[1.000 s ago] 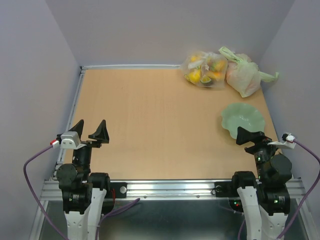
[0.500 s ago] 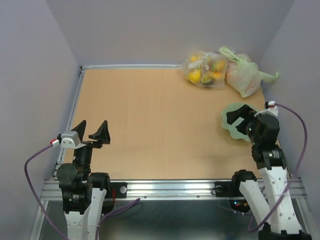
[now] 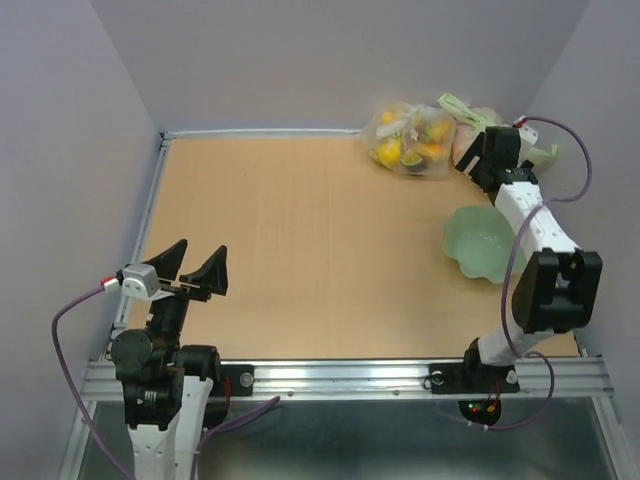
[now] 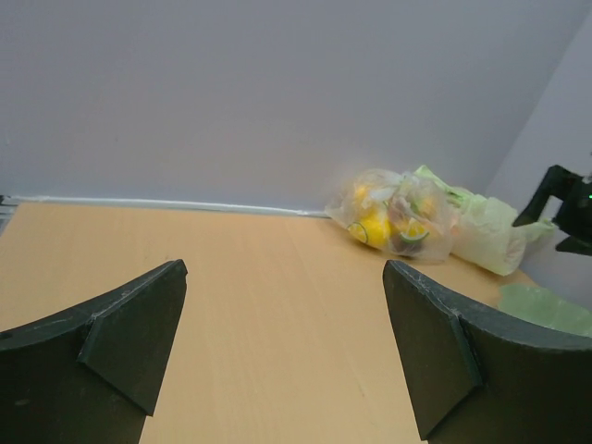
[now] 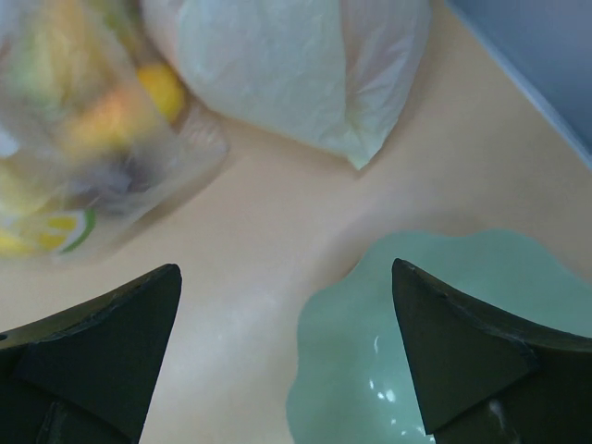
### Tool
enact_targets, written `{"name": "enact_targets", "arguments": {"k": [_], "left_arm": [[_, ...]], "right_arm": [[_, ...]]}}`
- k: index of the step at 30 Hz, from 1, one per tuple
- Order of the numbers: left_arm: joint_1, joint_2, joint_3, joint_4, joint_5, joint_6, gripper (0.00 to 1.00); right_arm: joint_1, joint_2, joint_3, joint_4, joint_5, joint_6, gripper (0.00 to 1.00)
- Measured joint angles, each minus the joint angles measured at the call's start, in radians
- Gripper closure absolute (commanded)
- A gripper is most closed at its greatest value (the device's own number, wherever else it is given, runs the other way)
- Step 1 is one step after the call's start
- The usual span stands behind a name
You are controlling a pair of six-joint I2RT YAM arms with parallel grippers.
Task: Untie the knot of the plastic bag and take out the fruit
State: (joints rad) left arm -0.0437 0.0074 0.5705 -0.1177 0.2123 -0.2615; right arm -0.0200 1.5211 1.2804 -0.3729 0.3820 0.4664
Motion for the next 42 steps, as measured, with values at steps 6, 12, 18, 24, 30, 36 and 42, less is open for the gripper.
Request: {"name": "enact_targets", "arguments": {"k": [6, 12, 18, 24, 30, 36, 42], "left_arm": [[0.0, 0.0, 0.0, 0.003, 0.036, -0.064, 0.01], [0.0, 0.0, 0.0, 0.001, 0.05, -0.083, 0.01], [0.0, 0.012, 0.0, -0.013, 0.058, -0.09, 0.01], [0.0, 0.038, 0.0, -0.022, 0.066, -0.093, 0.01], [0.0, 0.045, 0.0, -0.019, 0.072, -0.09, 0.01], [0.0, 0.058, -0.002, -0.017, 0.068, -0.098, 0.01], [0.0, 0.066, -0.002, -0.02, 0.071, -0.103, 0.01]], "right_arm": [[-0.049, 0.328, 0.268, 0.008, 0.128, 0.013, 0.0], [-0.076, 0.62, 0.528, 0.021, 0.18, 0.051, 0.0], [-0.093, 0.817, 0.718, 0.021, 0.187, 0.07, 0.65], [-0.098, 0.816, 0.733, 0.023, 0.192, 0.076, 0.99], [-0.093, 0.678, 0.718, 0.034, 0.187, 0.018, 0.99], [-0.058, 0.443, 0.718, 0.099, 0.198, -0.145, 1.0], [0.017, 0.255, 0.692, 0.15, 0.078, -0.306, 1.0]]}}
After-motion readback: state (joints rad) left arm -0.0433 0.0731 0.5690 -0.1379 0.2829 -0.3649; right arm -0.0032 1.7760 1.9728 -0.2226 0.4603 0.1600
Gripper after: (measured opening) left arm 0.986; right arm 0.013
